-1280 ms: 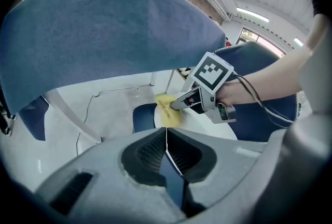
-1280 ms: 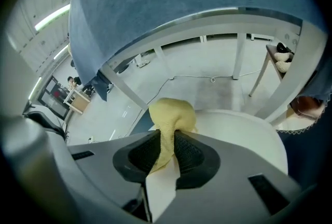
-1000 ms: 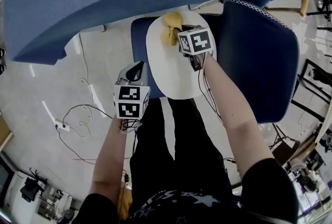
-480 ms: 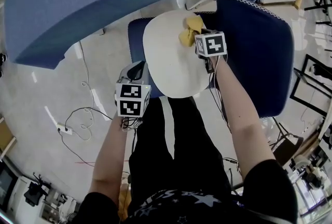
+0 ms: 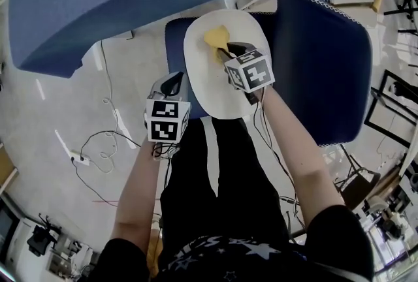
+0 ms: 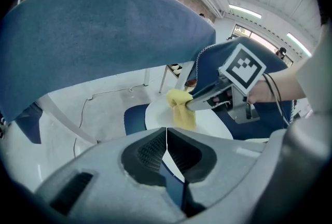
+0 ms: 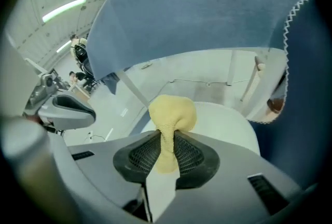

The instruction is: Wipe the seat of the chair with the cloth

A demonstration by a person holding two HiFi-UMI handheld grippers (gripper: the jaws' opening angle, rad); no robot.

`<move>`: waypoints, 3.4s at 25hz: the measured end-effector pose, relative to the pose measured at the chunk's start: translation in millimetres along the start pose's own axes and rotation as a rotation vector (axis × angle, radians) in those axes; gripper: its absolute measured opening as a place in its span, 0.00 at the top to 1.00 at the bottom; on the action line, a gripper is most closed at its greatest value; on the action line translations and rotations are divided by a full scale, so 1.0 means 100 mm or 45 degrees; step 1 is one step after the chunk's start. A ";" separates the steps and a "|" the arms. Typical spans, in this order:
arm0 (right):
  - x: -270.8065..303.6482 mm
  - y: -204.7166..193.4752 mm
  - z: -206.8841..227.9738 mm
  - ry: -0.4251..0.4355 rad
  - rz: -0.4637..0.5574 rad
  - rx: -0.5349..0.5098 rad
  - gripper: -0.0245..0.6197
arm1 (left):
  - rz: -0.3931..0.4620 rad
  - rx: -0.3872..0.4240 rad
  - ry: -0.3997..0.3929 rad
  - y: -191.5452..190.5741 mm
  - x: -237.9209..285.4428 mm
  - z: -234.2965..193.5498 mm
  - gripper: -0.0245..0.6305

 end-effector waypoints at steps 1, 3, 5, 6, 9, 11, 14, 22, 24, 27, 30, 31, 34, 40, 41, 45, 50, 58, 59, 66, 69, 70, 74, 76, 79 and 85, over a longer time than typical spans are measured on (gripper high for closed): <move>0.02 0.02 -0.17 0.050 -0.003 0.006 0.84 | 0.000 -0.003 0.003 -0.01 -0.01 -0.02 0.93; 0.08 0.02 -0.48 0.150 -0.022 0.045 0.84 | -0.001 -0.008 0.012 -0.03 -0.04 -0.07 0.93; 0.17 -0.05 -0.73 0.231 -0.078 0.093 0.84 | -0.005 -0.017 0.024 -0.06 -0.06 -0.12 0.93; 0.22 -0.10 -0.82 0.255 -0.122 0.109 0.84 | -0.008 -0.023 0.030 -0.08 -0.07 -0.15 0.93; 0.40 -0.30 -0.89 0.250 -0.247 0.120 0.84 | -0.018 -0.039 0.045 -0.12 -0.08 -0.21 0.93; 0.52 -0.39 -0.82 0.219 -0.293 0.109 0.84 | -0.024 -0.047 0.049 -0.16 -0.06 -0.23 0.93; 0.59 -0.46 -0.66 0.177 -0.316 0.086 0.84 | -0.033 -0.057 0.047 -0.21 -0.04 -0.23 0.93; 0.31 -0.67 -0.05 -0.020 -0.321 0.143 0.84 | -0.067 -0.022 0.003 -0.24 0.04 -0.06 0.93; 0.23 -0.76 0.17 -0.097 -0.344 0.166 0.84 | -0.070 -0.006 -0.009 -0.21 0.08 -0.02 0.93; 0.11 -0.90 0.43 -0.186 -0.372 0.225 0.84 | -0.081 0.017 -0.020 -0.20 0.12 0.04 0.93; -0.02 -1.00 0.60 -0.264 -0.386 0.265 0.85 | -0.091 0.023 -0.029 -0.21 0.14 0.09 0.93; -0.07 -1.03 0.65 -0.289 -0.391 0.273 0.85 | -0.093 0.023 -0.034 -0.21 0.15 0.12 0.93; -0.16 -1.11 0.79 -0.358 -0.419 0.292 0.85 | -0.101 0.031 -0.051 -0.23 0.20 0.18 0.93; -0.33 -1.22 0.95 -0.537 -0.483 0.316 0.88 | -0.105 0.064 -0.089 -0.24 0.20 0.18 0.93; -0.35 -1.23 0.95 -0.556 -0.475 0.319 0.89 | -0.102 0.069 -0.095 -0.24 0.18 0.17 0.93; -0.39 -1.14 0.78 -0.519 -0.364 0.308 0.92 | -0.092 0.109 -0.121 -0.25 0.05 0.09 0.93; -0.51 -0.94 0.49 -0.455 -0.200 0.462 0.92 | -0.068 0.143 -0.132 -0.29 -0.16 -0.14 0.93; -0.76 -0.44 -0.59 -0.199 -0.028 0.389 0.93 | -0.090 0.092 -0.095 -0.50 -0.53 -0.37 0.93; -0.76 -0.41 -0.73 -0.150 -0.023 0.369 0.93 | -0.090 0.079 -0.086 -0.54 -0.55 -0.38 0.93; -0.17 -0.72 -1.26 0.169 -0.180 0.178 0.93 | -0.124 0.004 -0.028 -0.90 -0.47 -0.26 0.93; 0.11 -0.97 -1.20 0.170 -0.283 0.112 0.93 | -0.156 -0.035 -0.020 -1.08 -0.40 -0.15 0.93; 0.15 -1.03 -1.15 0.151 -0.302 0.101 0.93 | -0.167 -0.036 -0.018 -1.14 -0.38 -0.11 0.93; 0.09 -1.20 -0.93 0.079 -0.320 0.114 0.93 | -0.197 -0.042 -0.029 -1.29 -0.29 0.11 0.93; 0.00 -1.29 -0.80 0.041 -0.333 0.107 0.93 | -0.212 -0.038 -0.041 -1.31 -0.24 0.25 0.93; -0.22 -1.42 -0.54 -0.032 -0.357 0.101 0.93 | -0.213 -0.008 -0.061 -1.27 -0.17 0.49 0.93; -0.59 -1.72 0.06 -0.236 -0.433 0.194 0.93 | -0.204 0.045 -0.102 -1.15 -0.05 0.82 0.93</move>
Point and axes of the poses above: the fingertips, and each gripper's own axes: x forward along the fingers, z to its right, y out of its top, the point moved 2 cm from there along -x, backward along the fingers, and after that the axes turned 5 degrees about -x, right-handed, at the moved point
